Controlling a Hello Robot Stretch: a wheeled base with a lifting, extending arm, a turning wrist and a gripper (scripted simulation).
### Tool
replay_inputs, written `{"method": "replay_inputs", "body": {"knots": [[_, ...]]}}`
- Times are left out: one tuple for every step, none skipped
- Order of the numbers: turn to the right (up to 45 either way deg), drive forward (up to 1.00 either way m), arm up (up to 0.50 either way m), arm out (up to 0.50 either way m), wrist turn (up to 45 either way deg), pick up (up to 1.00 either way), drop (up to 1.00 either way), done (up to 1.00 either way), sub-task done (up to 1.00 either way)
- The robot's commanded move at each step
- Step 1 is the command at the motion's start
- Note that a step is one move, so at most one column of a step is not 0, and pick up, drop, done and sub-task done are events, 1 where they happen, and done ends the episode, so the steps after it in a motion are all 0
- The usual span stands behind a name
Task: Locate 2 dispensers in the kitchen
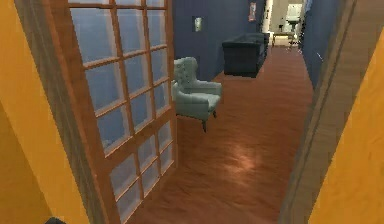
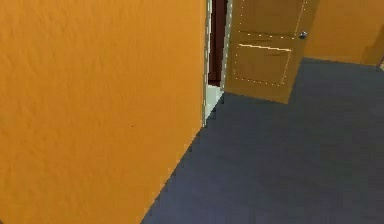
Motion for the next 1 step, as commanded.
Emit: {"method": "replay_inputs", "body": {"knots": [[0.0,1.0,0.0,0.0,0.0,0.0,0.0,0.0,0.0]]}}
